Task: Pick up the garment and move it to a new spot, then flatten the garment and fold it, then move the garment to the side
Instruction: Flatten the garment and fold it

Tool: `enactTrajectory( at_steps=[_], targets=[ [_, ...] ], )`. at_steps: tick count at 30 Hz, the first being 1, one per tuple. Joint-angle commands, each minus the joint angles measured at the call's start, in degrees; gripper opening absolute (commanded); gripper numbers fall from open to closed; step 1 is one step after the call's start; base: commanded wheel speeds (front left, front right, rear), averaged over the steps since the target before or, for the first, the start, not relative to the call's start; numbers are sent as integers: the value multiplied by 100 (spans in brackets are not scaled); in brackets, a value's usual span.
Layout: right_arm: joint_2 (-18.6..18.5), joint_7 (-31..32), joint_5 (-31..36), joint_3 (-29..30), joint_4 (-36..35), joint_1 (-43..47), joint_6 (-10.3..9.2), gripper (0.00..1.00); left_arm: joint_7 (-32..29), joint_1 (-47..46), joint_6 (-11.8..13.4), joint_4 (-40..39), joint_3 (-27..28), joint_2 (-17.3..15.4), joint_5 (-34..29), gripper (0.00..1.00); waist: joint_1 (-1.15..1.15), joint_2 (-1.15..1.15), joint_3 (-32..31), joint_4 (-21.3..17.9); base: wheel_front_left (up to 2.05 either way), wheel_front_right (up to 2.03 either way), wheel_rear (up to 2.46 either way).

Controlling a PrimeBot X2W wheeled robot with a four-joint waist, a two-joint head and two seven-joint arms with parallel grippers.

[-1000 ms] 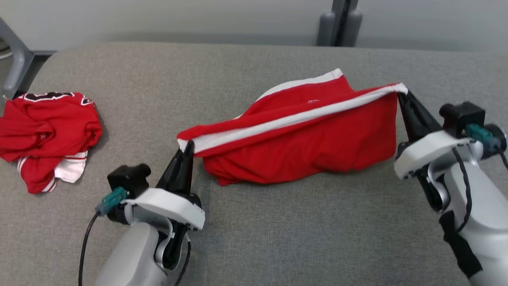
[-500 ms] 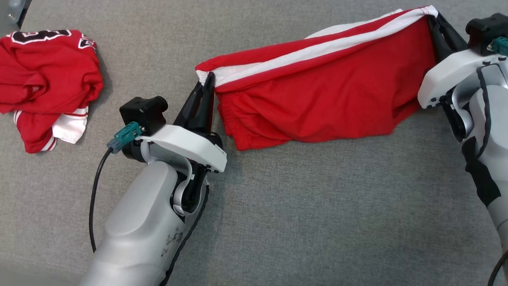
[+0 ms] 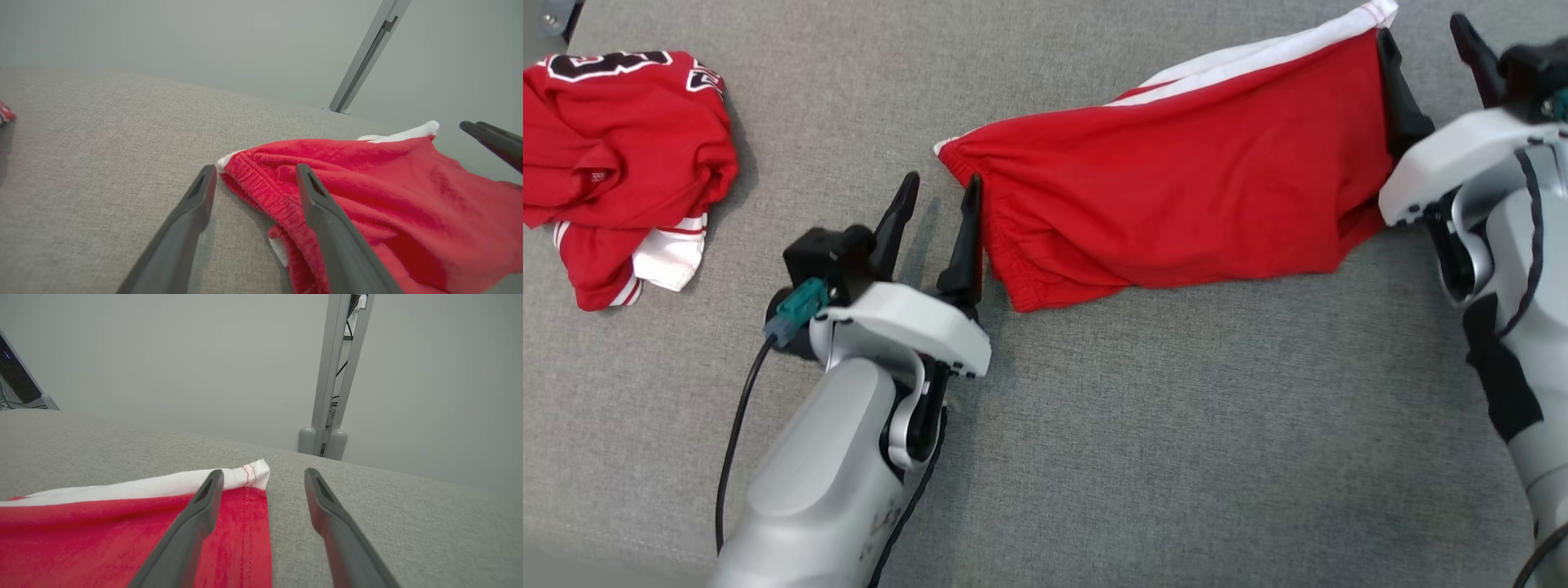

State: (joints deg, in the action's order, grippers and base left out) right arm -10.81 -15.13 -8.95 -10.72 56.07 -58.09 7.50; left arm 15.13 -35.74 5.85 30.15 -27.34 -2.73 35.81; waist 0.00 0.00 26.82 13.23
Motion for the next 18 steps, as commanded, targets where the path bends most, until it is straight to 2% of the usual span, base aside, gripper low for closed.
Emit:
enactTrajectory(
  at_steps=[1, 6, 16, 18],
  targets=[
    [-14, -2, -157, 69, -126, 203, -2, 100, 2, 160, 79, -64, 80, -34, -115, 100, 0, 0, -89, -46, 0, 0, 0],
    [51, -1, -657, -35, -159, 811, -2, 100, 2, 617, 105, -239, 212, -32, -355, 100, 0, 0, -302, -123, 0, 0, 0],
    [107, 265, -1235, -633, 746, 1170, -2, 100, 2, 1116, 101, -272, 352, -29, -607, 100, 0, 0, -550, -75, 0, 0, 0],
    [178, 334, -1318, -707, 878, 1167, -1, 41, 2, 1169, 95, -266, 390, -29, -658, 100, 0, 0, -581, -51, 0, 0, 0]
  ],
)
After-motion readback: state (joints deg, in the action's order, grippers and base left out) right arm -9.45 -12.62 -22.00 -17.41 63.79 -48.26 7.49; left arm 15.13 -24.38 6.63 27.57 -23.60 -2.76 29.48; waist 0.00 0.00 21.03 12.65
